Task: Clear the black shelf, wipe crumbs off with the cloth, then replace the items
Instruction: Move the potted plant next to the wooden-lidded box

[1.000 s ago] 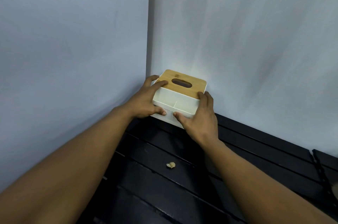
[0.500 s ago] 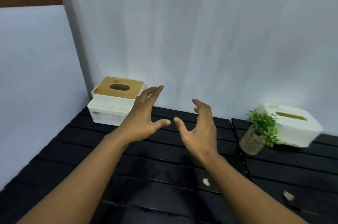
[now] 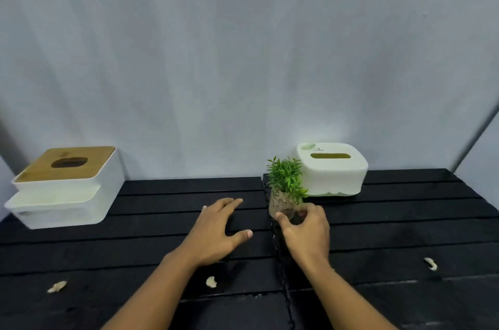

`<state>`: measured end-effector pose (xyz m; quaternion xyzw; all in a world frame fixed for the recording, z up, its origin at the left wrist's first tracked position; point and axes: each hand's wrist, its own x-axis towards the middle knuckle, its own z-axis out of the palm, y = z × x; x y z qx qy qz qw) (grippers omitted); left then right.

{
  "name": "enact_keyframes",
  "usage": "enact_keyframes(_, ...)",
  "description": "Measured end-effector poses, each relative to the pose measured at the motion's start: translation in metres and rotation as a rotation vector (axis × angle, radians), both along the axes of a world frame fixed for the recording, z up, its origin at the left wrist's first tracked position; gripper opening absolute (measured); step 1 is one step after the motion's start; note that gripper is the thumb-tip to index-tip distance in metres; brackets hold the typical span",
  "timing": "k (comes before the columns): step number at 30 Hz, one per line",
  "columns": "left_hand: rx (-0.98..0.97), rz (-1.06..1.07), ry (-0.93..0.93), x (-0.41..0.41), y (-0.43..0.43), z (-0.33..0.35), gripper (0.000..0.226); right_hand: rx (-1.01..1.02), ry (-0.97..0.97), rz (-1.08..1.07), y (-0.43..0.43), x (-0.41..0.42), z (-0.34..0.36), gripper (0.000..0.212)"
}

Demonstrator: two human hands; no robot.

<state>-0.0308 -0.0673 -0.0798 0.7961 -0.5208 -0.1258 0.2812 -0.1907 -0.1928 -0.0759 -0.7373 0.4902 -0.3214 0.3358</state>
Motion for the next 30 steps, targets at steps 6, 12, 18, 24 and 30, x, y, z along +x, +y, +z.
enact_keyframes(6,0.104,0.027,-0.147,0.014,-0.008,-0.014,0.09,0.044,-0.141,0.01,-0.012,0.007,-0.013,0.068)
enact_keyframes(12,0.2,0.033,-0.129,0.012,-0.005,-0.022,0.087,0.025,-0.111,0.018,-0.013,0.016,-0.017,0.07)
enact_keyframes(18,0.171,-0.032,-0.108,0.023,0.012,-0.02,0.088,0.015,-0.103,0.031,-0.019,0.023,-0.013,0.059)
enact_keyframes(24,0.214,0.033,-0.138,0.046,0.056,-0.012,0.097,-0.031,-0.123,0.133,0.0,0.049,-0.015,0.067)
enact_keyframes(30,0.303,0.166,-0.242,0.077,0.108,-0.007,0.085,-0.053,-0.146,0.304,0.045,0.117,-0.007,0.066)
